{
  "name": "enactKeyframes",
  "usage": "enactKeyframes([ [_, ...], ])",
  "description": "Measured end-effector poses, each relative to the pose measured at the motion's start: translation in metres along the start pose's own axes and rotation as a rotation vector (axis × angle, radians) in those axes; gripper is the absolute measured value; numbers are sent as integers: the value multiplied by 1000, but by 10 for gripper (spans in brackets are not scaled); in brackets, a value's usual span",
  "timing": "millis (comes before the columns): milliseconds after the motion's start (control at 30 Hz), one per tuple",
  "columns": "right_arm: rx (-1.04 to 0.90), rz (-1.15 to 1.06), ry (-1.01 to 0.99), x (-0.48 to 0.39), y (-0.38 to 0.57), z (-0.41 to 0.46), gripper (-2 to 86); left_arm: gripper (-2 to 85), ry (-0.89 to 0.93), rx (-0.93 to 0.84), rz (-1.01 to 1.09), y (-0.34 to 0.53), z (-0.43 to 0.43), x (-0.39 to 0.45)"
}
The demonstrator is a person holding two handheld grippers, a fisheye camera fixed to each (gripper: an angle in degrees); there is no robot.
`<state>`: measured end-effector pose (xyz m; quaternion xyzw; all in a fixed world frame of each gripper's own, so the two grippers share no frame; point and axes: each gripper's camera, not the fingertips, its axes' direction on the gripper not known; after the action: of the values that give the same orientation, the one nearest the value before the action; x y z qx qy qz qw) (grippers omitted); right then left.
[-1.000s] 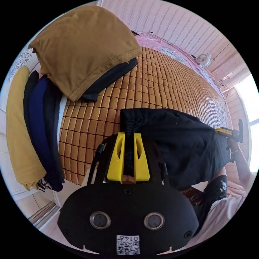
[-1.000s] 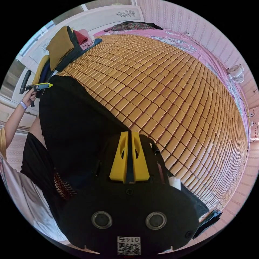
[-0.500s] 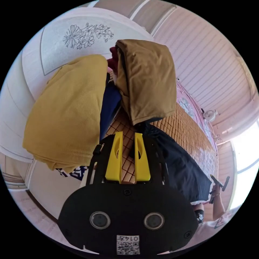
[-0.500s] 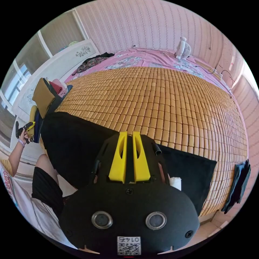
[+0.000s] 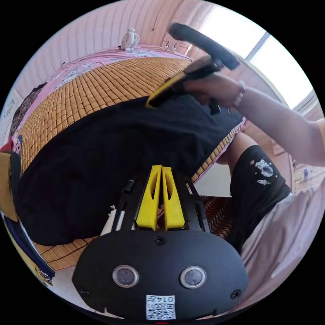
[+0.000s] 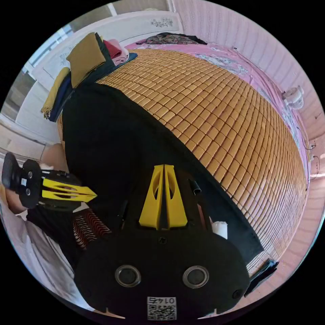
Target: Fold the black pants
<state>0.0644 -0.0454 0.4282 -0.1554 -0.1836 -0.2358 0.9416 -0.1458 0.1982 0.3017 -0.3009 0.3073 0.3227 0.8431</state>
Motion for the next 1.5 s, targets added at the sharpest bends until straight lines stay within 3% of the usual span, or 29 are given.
enactKeyframes([
  [100,-216,-73,71,-8,-47,27,-3,-9,18,-27,42,-8,10,11],
  [267,-385,-204,102,-17,-74,21,-4,-6,76,-50,50,-23,20,16],
  [400,-327,-218,90,-20,-76,4,-4,-9,56,-20,62,-26,25,29],
  [600,-421,-266,23,-7,-78,4,-5,-10,5,-14,104,-34,33,48],
  [700,-336,-144,-73,15,-61,-3,-5,-10,7,-20,118,-39,37,52],
  [833,-60,9,-190,41,-1,-28,-4,-10,29,-13,114,-42,40,53],
  [967,250,213,-125,58,119,-74,6,-10,-2,13,114,-38,37,56],
  [1267,153,1002,342,136,408,-126,114,-10,61,158,-166,-18,0,6],
  [1500,109,1219,192,160,474,-111,129,-10,-62,145,-370,-3,-7,-39],
])
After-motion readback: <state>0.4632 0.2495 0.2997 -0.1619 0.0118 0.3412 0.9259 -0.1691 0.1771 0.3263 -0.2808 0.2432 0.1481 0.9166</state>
